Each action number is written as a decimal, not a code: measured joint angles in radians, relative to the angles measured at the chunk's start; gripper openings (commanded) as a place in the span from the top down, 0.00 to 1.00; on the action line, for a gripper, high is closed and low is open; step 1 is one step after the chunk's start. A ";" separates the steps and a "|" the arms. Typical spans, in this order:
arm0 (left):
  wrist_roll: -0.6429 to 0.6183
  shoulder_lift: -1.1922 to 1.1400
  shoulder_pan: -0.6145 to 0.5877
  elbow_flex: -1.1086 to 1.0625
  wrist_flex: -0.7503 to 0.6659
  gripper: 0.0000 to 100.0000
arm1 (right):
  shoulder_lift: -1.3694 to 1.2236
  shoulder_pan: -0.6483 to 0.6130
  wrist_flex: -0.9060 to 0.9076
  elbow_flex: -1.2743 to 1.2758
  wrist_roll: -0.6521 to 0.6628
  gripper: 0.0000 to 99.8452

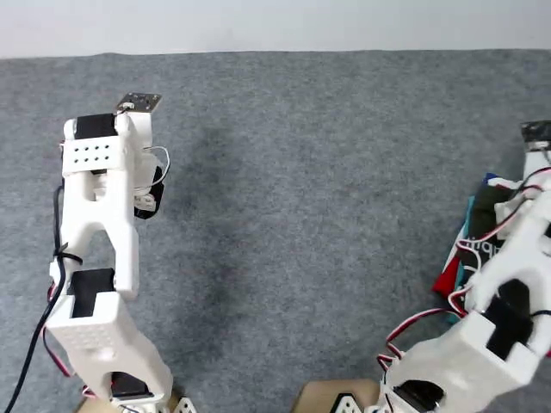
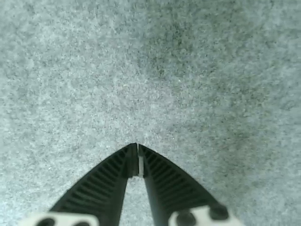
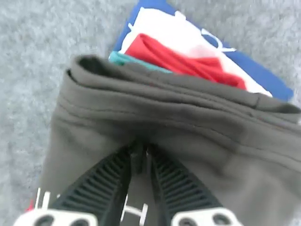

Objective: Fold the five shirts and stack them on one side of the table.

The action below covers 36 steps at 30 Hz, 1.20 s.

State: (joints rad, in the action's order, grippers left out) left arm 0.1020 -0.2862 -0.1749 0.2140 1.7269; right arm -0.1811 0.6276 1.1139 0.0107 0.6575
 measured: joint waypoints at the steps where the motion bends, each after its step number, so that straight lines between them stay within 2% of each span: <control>1: 0.000 0.032 0.000 -0.009 0.000 0.99 | 0.000 0.000 0.034 -0.023 0.000 0.96; 11: 0.000 0.479 0.000 -0.170 0.003 0.99 | 0.118 -0.074 0.307 -0.097 -0.002 0.97; 21: 0.000 0.850 0.000 -0.479 0.005 0.99 | 0.342 -0.112 0.566 -0.031 -0.002 0.97; 27: 0.000 1.137 0.000 -0.637 0.003 0.99 | 0.603 -0.114 0.535 0.247 -0.002 0.97; 31: 0.000 1.264 0.000 -0.752 -0.055 0.99 | 0.801 -0.137 0.457 0.474 -0.006 0.97; 36: 0.000 1.387 0.000 -0.936 -0.184 0.99 | 1.020 -0.164 0.345 0.735 -0.167 0.97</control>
State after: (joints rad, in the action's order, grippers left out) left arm 0.1020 1.1009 -0.1749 -0.7219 1.5428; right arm 0.8393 0.4634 1.4592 0.7457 0.4902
